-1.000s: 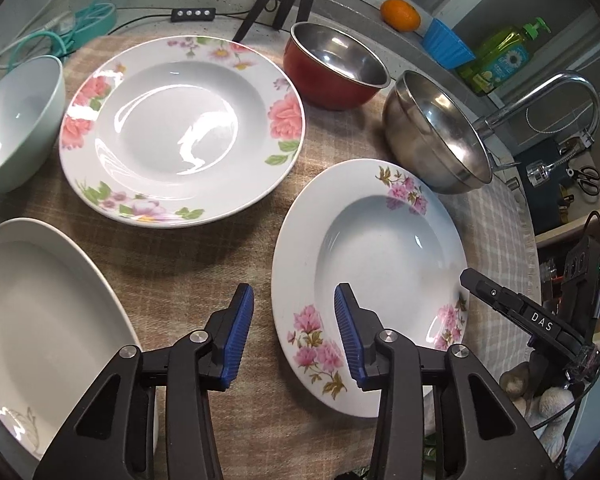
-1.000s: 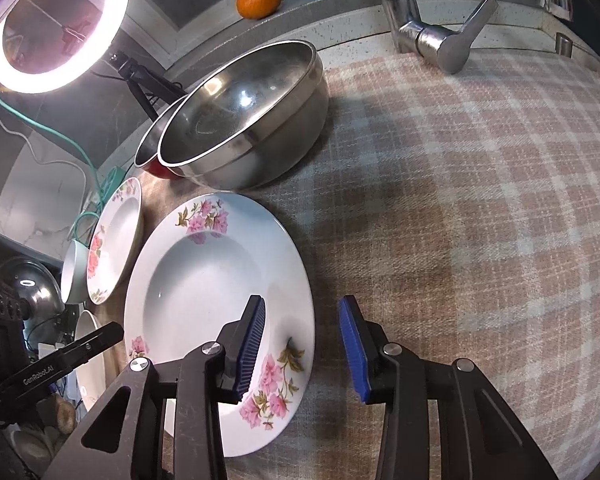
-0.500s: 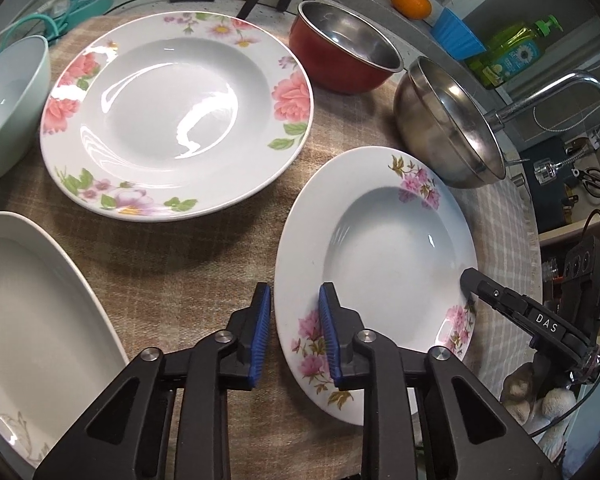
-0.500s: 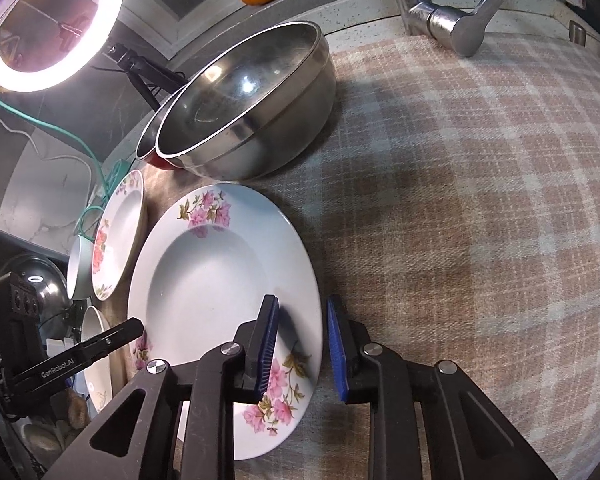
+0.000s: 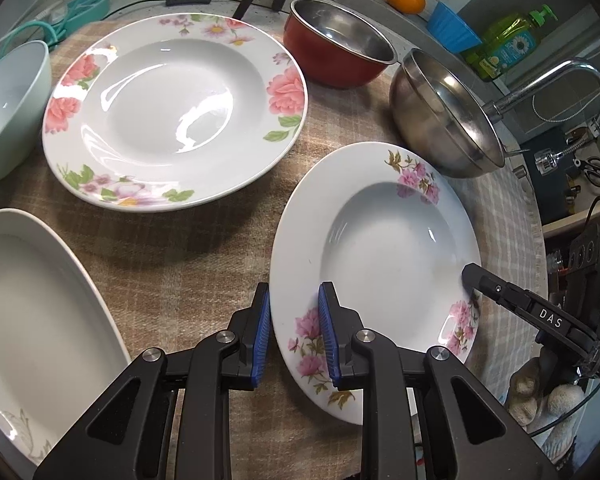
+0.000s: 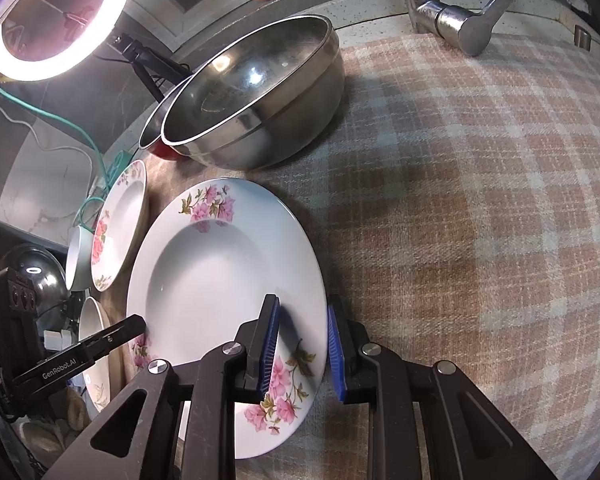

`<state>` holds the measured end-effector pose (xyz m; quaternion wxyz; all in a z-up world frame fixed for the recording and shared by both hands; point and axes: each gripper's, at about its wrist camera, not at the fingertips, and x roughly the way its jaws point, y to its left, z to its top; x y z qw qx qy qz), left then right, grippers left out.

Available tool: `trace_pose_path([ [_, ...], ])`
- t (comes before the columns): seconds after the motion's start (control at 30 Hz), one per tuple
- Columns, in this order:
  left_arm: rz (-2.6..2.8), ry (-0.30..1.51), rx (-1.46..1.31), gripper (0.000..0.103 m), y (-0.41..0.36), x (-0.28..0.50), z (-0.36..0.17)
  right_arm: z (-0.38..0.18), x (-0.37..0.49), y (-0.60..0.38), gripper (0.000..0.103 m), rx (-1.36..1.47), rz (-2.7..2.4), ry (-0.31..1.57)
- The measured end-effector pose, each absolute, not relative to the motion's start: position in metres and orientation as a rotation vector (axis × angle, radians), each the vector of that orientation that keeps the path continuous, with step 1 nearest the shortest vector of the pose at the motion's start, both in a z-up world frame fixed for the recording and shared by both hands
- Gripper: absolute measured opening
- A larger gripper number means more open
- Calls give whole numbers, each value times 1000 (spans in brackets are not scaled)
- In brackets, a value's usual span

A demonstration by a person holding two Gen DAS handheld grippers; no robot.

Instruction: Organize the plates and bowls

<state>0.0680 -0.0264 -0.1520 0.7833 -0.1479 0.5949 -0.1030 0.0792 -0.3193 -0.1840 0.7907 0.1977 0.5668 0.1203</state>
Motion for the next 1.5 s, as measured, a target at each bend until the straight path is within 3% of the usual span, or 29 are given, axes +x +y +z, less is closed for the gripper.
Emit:
trace_pose_path([
  [1.5,-239,1311,-295,22,-26,28,-155,-185,49,-314,21,399,262,1252],
])
